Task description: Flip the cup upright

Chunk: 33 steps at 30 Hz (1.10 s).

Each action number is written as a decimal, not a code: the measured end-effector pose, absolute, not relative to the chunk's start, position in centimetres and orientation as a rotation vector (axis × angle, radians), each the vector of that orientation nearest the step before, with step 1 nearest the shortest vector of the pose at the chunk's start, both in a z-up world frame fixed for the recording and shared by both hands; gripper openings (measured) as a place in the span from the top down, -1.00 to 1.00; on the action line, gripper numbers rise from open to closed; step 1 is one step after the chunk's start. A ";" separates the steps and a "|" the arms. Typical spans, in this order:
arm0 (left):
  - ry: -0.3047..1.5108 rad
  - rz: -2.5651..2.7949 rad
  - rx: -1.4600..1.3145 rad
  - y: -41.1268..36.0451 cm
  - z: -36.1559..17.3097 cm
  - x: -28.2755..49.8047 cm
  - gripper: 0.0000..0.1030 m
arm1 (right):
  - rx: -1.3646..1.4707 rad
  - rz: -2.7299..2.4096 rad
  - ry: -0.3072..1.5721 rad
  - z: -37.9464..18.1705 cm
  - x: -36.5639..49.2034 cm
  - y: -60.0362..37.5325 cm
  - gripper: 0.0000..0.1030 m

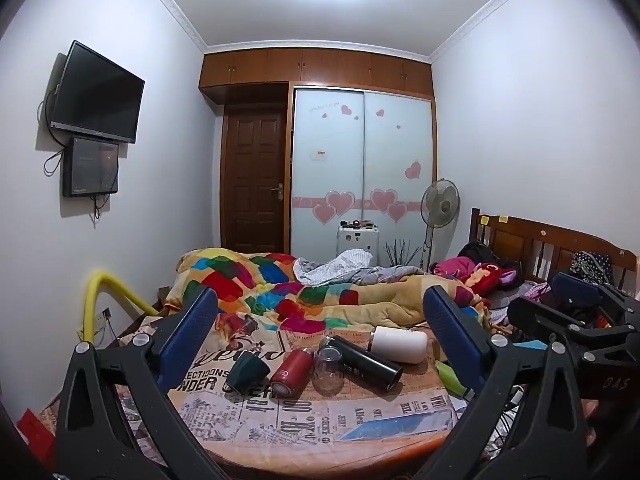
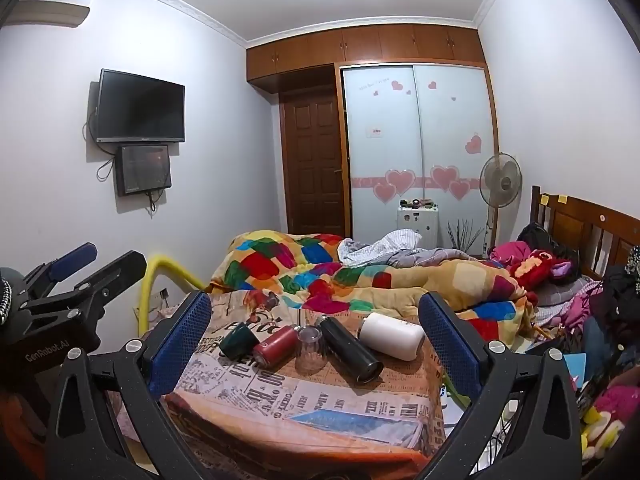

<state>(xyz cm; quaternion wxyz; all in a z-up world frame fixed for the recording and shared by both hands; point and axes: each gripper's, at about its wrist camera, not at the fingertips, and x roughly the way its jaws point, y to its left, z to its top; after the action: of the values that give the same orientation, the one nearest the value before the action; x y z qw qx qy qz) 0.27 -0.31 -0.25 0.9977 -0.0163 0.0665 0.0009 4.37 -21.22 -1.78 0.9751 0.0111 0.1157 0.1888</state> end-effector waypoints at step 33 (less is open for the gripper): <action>0.124 0.013 -0.028 -0.8 -0.5 0.3 -1.00 | 0.021 0.382 0.227 -1.7 4.2 -21.1 -1.00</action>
<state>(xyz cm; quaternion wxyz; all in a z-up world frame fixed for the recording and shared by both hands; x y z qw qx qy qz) 0.31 -0.75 -0.46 0.9979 -0.0141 0.0621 0.0065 4.17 -21.06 -1.69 0.9754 0.0104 0.1124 0.1892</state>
